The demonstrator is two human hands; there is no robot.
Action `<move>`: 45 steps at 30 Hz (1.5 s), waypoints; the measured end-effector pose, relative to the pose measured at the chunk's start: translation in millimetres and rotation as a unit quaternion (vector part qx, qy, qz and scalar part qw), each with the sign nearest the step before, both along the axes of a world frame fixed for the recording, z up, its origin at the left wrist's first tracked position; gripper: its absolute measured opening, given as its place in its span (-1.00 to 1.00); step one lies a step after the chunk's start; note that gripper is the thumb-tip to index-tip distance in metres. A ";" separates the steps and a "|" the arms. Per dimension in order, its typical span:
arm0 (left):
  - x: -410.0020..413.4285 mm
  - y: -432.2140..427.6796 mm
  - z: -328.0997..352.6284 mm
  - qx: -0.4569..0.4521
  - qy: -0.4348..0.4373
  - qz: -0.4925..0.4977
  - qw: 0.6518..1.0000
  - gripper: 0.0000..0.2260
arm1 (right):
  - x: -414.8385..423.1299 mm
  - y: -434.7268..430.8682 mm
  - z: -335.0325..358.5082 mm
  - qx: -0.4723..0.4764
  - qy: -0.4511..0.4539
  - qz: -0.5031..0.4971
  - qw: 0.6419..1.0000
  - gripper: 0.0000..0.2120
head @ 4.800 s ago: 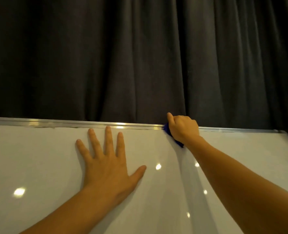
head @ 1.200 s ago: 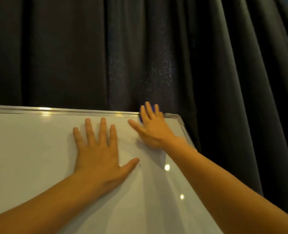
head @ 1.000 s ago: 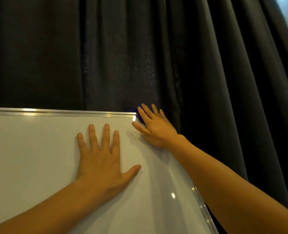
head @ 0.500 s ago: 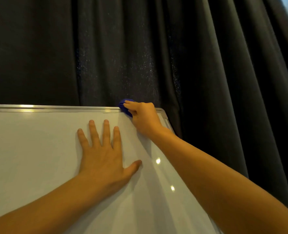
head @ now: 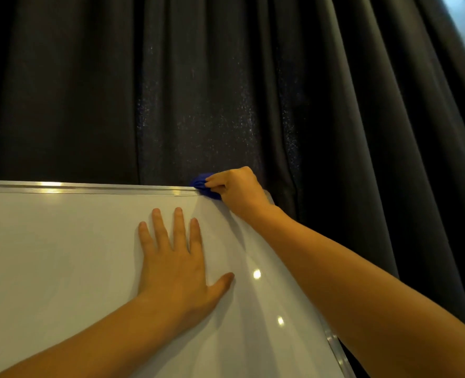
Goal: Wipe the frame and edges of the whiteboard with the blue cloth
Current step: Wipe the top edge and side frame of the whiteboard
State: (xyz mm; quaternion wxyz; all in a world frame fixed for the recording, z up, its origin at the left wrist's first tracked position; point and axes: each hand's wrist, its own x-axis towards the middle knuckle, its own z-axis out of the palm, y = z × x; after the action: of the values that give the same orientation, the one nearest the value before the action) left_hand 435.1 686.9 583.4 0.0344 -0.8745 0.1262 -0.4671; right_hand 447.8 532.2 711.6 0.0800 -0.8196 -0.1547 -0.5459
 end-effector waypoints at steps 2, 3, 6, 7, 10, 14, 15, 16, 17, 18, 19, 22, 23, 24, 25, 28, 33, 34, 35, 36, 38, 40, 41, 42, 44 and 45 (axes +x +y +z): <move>-2.3 -0.5 -0.3 0.003 -0.007 0.002 1.000 0.00 | -5.5 -24.1 -0.3 0.059 -0.028 -0.005 0.998 -0.72; -3.1 -1.9 -0.7 0.002 -0.011 -0.001 1.000 0.01 | -8.6 -39.3 -2.8 0.114 -0.041 -0.008 0.993 -0.71; -6.6 -11.1 -1.0 0.016 -0.034 -0.030 0.999 0.00 | -13.0 -71.2 -18.3 0.225 -0.087 0.010 0.970 -0.78; -8.4 -16.3 0.0 0.026 -0.043 -0.045 0.998 -0.04 | -12.5 -73.6 -24.8 0.238 -0.100 0.026 0.966 -0.79; -13.7 -37.2 2.7 0.059 -0.057 -0.079 0.994 -0.09 | -12.8 -73.8 -44.8 0.280 -0.131 0.075 0.948 -0.79; -18.1 -63.1 -3.9 0.090 -0.057 -0.100 0.989 -0.08 | -17.7 -84.8 -66.5 0.339 -0.149 0.088 0.925 -0.79; -19.0 -67.3 -7.1 0.098 -0.051 -0.104 0.988 -0.08 | -18.6 -88.2 -68.5 0.350 -0.149 0.080 0.921 -0.80; -19.0 -70.8 -10.1 0.104 -0.046 -0.107 0.988 -0.08 | -19.5 -91.6 -67.2 0.364 -0.147 0.078 0.916 -0.81; -18.7 -73.3 -12.4 0.109 -0.041 -0.109 0.987 -0.08 | -20.3 -94.7 -62.0 0.381 -0.144 0.078 0.910 -0.82; -18.4 -75.6 -14.1 0.110 -0.035 -0.112 0.987 -0.08 | -21.5 -97.9 -54.8 0.397 -0.138 0.075 0.904 -0.82; -18.6 -78.1 -15.4 0.108 -0.028 -0.114 0.987 -0.07 | -22.5 -101.0 -46.8 0.408 -0.127 0.070 0.901 -0.83; -19.5 -83.7 -15.4 0.101 -0.023 -0.119 0.988 -0.04 | -26.6 -107.0 -34.6 0.402 -0.086 0.061 0.910 -0.86; -19.2 -84.9 -15.4 0.099 -0.028 -0.119 0.988 -0.04 | -29.6 -107.5 -38.3 0.386 -0.078 0.061 0.917 -0.85; -18.8 -85.1 -15.7 0.100 -0.034 -0.118 0.987 -0.03 | -32.8 -107.7 -45.6 0.374 -0.077 0.064 0.922 -0.85; -19.1 -84.9 -16.6 0.102 -0.038 -0.117 0.987 -0.04 | -35.2 -108.1 -56.4 0.374 -0.077 0.069 0.922 -0.85; -15.8 -84.4 -20.9 0.102 -0.043 -0.116 0.987 -0.08 | -43.8 -113.8 -96.3 0.412 -0.063 0.093 0.904 -0.85; -20.3 -87.6 -19.5 0.107 -0.048 -0.126 0.985 -0.13 | -60.9 -121.6 -89.4 0.336 0.017 0.073 0.939 -0.61; -22.7 -88.6 -19.3 0.106 -0.053 -0.126 0.985 -0.13 | -58.3 -118.3 -82.1 0.311 0.030 0.061 0.948 -0.54; -25.3 -89.9 -19.5 0.107 -0.056 -0.127 0.984 -0.13 | -52.2 -114.3 -75.2 0.285 0.033 0.045 0.957 -0.50; -27.1 -91.3 -19.9 0.108 -0.055 -0.127 0.985 -0.13 | -44.3 -110.3 -68.8 0.262 0.028 0.031 0.964 -0.48; -28.3 -93.3 -20.8 0.109 -0.051 -0.121 0.985 -0.13 | -30.2 -104.8 -56.1 0.240 0.024 0.019 0.970 -0.49; -26.9 -93.3 -21.4 0.113 -0.047 -0.116 0.986 -0.14 | -20.4 -108.7 -40.9 0.280 0.048 0.031 0.958 -0.56; -25.8 -92.8 -21.3 0.115 -0.045 -0.113 0.986 -0.14 | -17.4 -111.7 -35.0 0.325 0.071 0.058 0.941 -0.61; -24.8 -92.1 -21.3 0.118 -0.045 -0.111 0.986 -0.14 | -16.3 -113.4 -32.5 0.386 0.101 0.103 0.911 -0.63; -23.5 -91.2 -20.8 0.120 -0.045 -0.105 0.986 -0.15 | -18.5 -111.9 -37.7 0.492 0.154 0.183 0.837 -0.62; -23.0 -90.7 -20.7 0.119 -0.045 -0.104 0.986 -0.15 | -19.6 -110.6 -45.4 0.513 0.167 0.185 0.821 -0.61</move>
State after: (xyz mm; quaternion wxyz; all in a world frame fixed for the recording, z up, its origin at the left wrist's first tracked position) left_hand 412.1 596.2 562.7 0.0958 -0.8242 0.2692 -0.4890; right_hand 428.1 421.6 666.3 0.6133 -0.6945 0.0147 -0.3760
